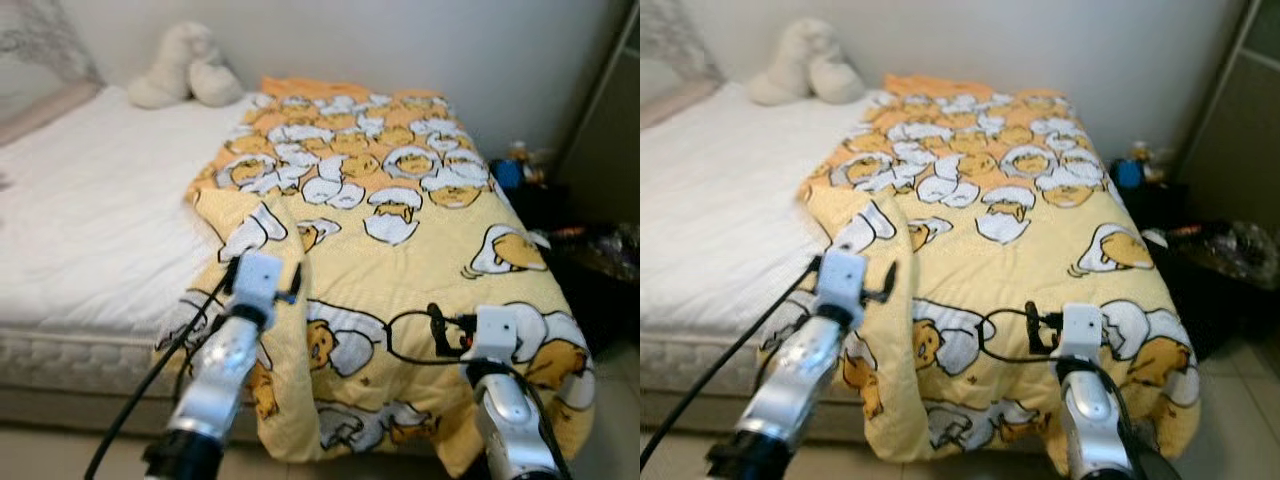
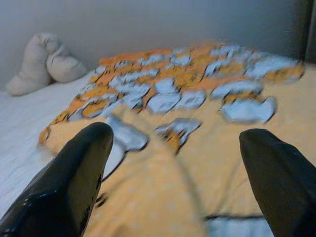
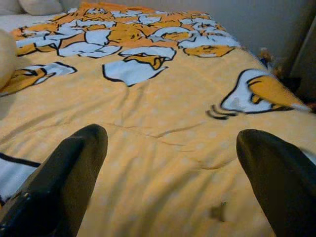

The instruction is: Clean up the room

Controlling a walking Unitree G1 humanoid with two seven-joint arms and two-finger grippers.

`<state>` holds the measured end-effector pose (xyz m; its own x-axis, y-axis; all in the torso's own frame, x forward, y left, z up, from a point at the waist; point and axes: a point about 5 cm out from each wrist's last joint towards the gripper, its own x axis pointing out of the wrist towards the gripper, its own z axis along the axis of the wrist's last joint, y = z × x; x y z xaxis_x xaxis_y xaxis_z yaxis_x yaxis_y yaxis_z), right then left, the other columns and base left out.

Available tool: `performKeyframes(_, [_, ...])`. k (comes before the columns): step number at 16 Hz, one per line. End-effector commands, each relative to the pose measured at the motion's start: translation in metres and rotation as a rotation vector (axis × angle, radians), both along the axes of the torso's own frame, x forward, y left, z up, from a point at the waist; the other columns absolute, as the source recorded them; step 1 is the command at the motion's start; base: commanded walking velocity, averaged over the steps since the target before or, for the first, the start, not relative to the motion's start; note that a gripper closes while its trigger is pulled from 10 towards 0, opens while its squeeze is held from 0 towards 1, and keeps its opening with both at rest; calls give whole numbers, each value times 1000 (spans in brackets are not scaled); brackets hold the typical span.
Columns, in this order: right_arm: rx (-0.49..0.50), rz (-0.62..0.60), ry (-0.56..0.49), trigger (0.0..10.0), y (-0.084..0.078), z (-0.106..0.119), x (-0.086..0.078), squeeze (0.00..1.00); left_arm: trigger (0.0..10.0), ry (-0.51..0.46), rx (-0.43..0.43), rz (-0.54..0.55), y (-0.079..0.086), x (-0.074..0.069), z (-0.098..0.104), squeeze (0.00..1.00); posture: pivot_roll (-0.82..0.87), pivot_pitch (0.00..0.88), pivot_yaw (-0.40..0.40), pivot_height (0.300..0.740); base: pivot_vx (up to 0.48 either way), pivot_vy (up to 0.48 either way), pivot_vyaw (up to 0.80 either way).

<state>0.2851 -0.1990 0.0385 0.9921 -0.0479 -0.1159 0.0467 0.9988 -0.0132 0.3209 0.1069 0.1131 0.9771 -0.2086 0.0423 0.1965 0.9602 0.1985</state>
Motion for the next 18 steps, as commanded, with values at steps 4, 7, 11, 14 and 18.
performKeyframes(4, [-11,68,-52,10000,9,11,3,0,10000,15,24,60,13,18,3,0,91,0,20,740,0,0,427])
performKeyframes(7, [-4,76,-63,10000,12,12,1,0,10000,29,9,85,21,21,1,0,84,0,13,740,0,0,408])
performKeyframes(11, [-62,19,-146,10000,7,28,-2,0,10000,78,-63,-18,14,6,-15,0,84,0,28,740,0,180,225])
performKeyframes(14, [-76,-41,-151,10000,10,22,-31,0,10000,183,-55,-88,19,-34,-44,0,86,0,31,740,0,480,0])
performKeyframes(18, [-118,-75,-65,10000,5,1,-45,0,10000,141,-51,-52,28,-14,-34,0,93,0,23,740,0,480,0])
